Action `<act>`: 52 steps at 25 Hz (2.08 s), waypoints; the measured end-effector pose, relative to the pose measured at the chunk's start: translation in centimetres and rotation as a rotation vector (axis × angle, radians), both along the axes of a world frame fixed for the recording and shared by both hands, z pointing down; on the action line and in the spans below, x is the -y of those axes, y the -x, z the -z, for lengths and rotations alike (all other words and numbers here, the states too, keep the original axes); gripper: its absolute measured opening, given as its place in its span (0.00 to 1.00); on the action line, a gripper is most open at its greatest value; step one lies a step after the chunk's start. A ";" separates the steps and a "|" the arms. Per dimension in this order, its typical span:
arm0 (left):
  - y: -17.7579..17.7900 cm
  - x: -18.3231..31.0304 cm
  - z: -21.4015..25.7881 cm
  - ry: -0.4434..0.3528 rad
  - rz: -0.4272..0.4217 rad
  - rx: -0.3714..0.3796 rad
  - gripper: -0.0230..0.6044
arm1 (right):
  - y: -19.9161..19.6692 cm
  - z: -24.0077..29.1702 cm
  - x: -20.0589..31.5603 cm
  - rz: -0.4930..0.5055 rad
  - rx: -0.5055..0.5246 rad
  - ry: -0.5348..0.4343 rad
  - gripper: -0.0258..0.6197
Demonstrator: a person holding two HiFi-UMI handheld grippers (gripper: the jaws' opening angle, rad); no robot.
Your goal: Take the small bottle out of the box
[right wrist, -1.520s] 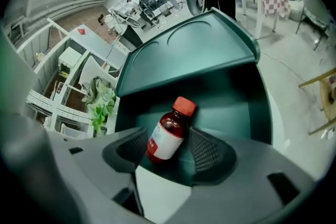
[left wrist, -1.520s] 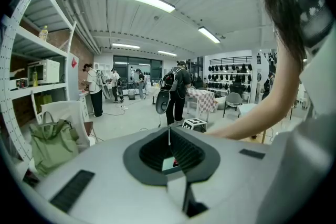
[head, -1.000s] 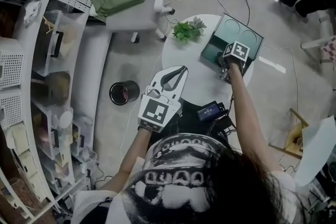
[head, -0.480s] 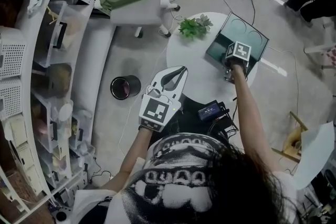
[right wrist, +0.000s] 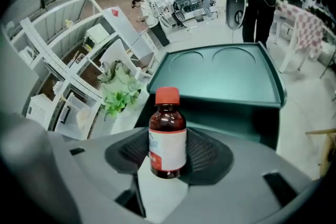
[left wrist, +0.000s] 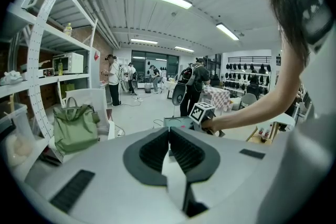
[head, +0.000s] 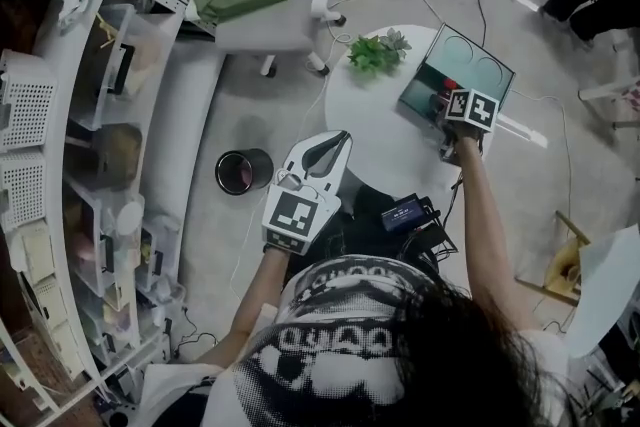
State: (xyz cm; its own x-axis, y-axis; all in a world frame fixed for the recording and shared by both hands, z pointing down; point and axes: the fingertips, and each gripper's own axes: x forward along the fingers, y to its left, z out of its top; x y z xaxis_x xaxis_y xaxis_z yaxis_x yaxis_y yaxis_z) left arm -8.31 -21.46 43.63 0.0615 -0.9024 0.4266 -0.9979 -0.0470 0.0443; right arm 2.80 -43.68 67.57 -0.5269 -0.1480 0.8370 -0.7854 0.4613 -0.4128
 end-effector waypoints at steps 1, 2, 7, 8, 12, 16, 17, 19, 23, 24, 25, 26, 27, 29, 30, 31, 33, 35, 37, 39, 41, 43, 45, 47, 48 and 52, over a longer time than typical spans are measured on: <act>0.1 -0.3 0.0 -0.006 0.000 0.002 0.06 | 0.3 0.9 -0.2 0.005 0.021 -0.013 0.38; 0.2 -0.6 0.1 -0.012 0.000 0.002 0.06 | 0.5 1.8 -0.4 0.009 0.043 -0.025 0.38; 0.7 -2.4 0.4 0.000 -0.019 0.018 0.06 | 1.9 6.4 -2.4 0.019 0.156 -0.072 0.38; 0.9 -2.9 0.5 0.000 -0.021 0.020 0.06 | 2.2 7.3 -3.1 0.020 0.177 -0.079 0.38; 1.9 -5.3 0.5 -0.017 -0.015 -0.007 0.06 | 3.3 10.6 -6.6 0.025 0.251 -0.102 0.38; 3.2 -8.2 0.6 -0.012 -0.024 -0.006 0.06 | 4.5 13.3 -11.1 0.023 0.316 -0.114 0.38; 3.5 -9.0 0.5 -0.021 -0.023 -0.018 0.06 | 4.8 14.0 -12.4 0.021 0.330 -0.116 0.38; 4.2 -10.6 0.4 -0.029 -0.025 -0.035 0.06 | 5.5 15.2 -15.0 0.013 0.361 -0.119 0.38; 5.7 -13.5 0.1 -0.027 -0.047 -0.055 0.06 | 6.7 16.6 -20.4 -0.010 0.413 -0.112 0.38; 6.1 -14.3 -0.3 -0.019 -0.051 -0.054 0.06 | 6.9 16.7 -21.7 -0.014 0.419 -0.108 0.38; 6.4 -15.0 -0.7 -0.010 -0.056 -0.055 0.06 | 7.0 16.8 -22.9 -0.017 0.422 -0.105 0.38; 6.6 -15.7 -1.0 -0.003 -0.065 -0.055 0.06 | 7.0 16.8 -24.0 -0.018 0.423 -0.102 0.38; 6.8 -16.2 -1.4 0.003 -0.076 -0.053 0.06 | 7.0 16.9 -24.9 -0.017 0.421 -0.100 0.38; 7.0 -17.2 -2.1 0.017 -0.104 -0.049 0.06 | 6.9 16.8 -26.6 -0.016 0.413 -0.097 0.38; 7.1 -17.7 -2.4 0.025 -0.118 -0.045 0.06 | 6.8 16.8 -27.4 -0.017 0.408 -0.096 0.38; 7.2 -18.2 -2.7 0.033 -0.131 -0.042 0.06 | 6.6 16.7 -28.1 -0.019 0.404 -0.095 0.38; 7.2 -19.1 -3.2 0.045 -0.150 -0.040 0.06 | 6.2 16.7 -29.3 -0.020 0.393 -0.098 0.38; 7.2 -19.8 -3.5 0.052 -0.161 -0.048 0.06 | 5.8 16.6 -30.2 -0.014 0.381 -0.102 0.38; 6.9 -20.3 -3.7 0.052 -0.167 -0.057 0.06 | 5.5 16.7 -31.2 -0.004 0.374 -0.102 0.38; 6.4 -20.7 -3.7 0.047 -0.172 -0.070 0.06 | 5.4 17.0 -32.3 0.005 0.381 -0.098 0.38; 5.9 -21.0 -3.8 0.042 -0.176 -0.089 0.06 | 5.3 17.3 -33.3 0.010 0.393 -0.088 0.38; 5.4 -21.3 -4.0 0.040 -0.179 -0.113 0.06 | 5.0 17.3 -34.2 0.013 0.395 -0.076 0.38; 4.9 -21.5 -4.1 0.039 -0.181 -0.126 0.06 | 4.5 17.2 -34.9 0.021 0.387 -0.070 0.38; 4.4 -21.8 -4.3 0.038 -0.184 -0.126 0.06 | 3.9 17.1 -35.6 0.032 0.379 -0.064 0.38; 4.1 -21.9 -4.3 0.039 -0.184 -0.123 0.06 | 3.6 17.1 -35.9 0.038 0.378 -0.060 0.38; 3.0 -22.0 -4.2 0.035 -0.169 -0.105 0.06 | 1.9 17.5 -36.9 0.065 0.385 -0.054 0.38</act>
State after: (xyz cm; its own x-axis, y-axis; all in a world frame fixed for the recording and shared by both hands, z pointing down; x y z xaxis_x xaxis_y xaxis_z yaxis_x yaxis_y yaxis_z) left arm -11.34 0.54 47.82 0.2566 -0.8603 0.4405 -0.9658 -0.2102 0.1521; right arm 0.92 -6.80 50.12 -0.8103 -0.1427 0.5683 -0.5465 0.5339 -0.6452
